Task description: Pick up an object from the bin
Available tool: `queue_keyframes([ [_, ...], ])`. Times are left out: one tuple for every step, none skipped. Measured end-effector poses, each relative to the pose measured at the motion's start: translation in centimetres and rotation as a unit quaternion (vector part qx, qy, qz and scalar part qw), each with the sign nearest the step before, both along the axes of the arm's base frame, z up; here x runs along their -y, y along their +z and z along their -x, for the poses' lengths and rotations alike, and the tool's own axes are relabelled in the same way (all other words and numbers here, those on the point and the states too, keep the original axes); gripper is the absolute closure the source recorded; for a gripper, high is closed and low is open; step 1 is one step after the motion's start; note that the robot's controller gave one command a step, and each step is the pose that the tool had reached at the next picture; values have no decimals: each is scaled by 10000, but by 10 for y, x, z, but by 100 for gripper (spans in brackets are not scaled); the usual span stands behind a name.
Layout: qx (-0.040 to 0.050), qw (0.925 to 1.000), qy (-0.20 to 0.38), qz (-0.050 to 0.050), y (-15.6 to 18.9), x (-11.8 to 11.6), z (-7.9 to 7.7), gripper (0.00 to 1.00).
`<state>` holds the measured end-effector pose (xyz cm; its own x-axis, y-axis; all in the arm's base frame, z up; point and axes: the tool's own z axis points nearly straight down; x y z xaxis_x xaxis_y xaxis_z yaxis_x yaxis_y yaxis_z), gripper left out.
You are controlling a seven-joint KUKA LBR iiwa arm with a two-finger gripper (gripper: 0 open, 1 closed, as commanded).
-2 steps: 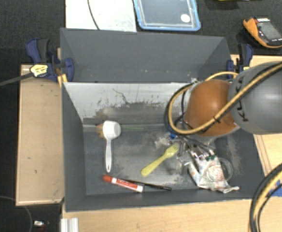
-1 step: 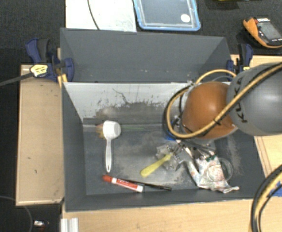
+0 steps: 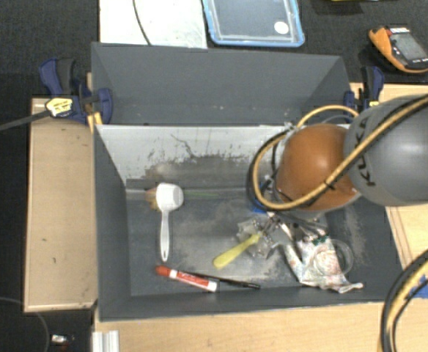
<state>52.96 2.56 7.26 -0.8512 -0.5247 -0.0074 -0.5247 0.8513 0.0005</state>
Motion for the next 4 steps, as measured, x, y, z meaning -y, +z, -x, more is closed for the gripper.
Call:
queue_keyframes([
  [-26, 10000, -9, -1, 13, 0, 2, 100],
  [13, 10000, -22, -6, 35, 0, 0, 100],
  [5, 10000, -30, -8, 47, -1, 1, 100],
  [10, 10000, -39, -11, 78, -1, 0, 100],
])
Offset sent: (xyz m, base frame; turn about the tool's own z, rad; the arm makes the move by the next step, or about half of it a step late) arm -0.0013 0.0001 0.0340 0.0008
